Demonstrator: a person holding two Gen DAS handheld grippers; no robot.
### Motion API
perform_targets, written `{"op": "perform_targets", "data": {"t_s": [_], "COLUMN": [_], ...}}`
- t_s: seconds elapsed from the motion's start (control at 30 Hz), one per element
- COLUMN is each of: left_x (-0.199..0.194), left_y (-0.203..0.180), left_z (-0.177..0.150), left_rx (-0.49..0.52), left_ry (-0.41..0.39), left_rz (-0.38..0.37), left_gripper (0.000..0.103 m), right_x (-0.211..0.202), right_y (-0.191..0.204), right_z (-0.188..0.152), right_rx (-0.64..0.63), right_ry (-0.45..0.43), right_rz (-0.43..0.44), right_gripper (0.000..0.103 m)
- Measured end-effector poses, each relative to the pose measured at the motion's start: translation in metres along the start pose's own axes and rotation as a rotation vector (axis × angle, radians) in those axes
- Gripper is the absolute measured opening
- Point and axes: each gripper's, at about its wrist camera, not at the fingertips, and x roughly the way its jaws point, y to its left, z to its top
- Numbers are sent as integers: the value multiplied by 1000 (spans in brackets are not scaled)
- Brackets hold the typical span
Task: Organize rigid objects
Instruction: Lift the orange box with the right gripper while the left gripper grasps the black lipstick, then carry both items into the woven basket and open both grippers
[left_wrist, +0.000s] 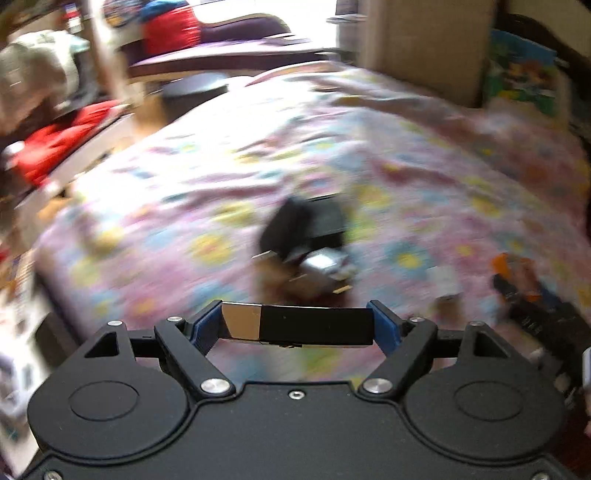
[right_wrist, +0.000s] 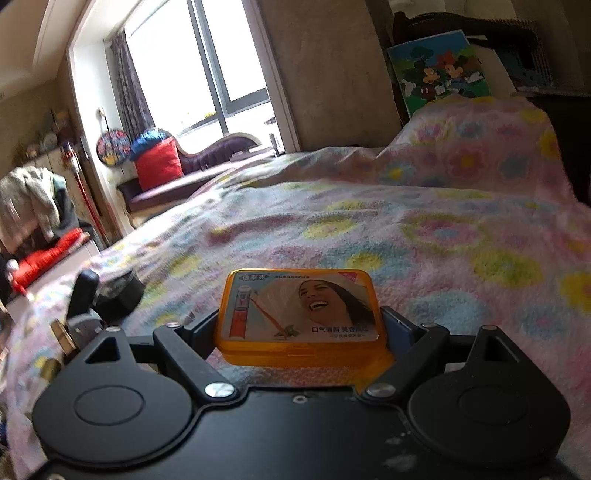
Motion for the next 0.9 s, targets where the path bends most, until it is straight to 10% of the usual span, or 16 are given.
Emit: {"op": "perform_targets", "data": {"t_s": [0.43,0.9], "left_x": [-24,-24], "left_y": [125,186], "left_z": [-71,-121], "left_rx": [-251,-367], "left_ry": [142,224], "left_rz": [152,195], "left_gripper": [77,77], "right_x": [-14,-92], "right_y": [59,257], "right_z": [32,-5], "right_rx": [-114,-288], "right_ry": [74,255], "right_rz": [-100,414], "right_gripper": [88,88]}}
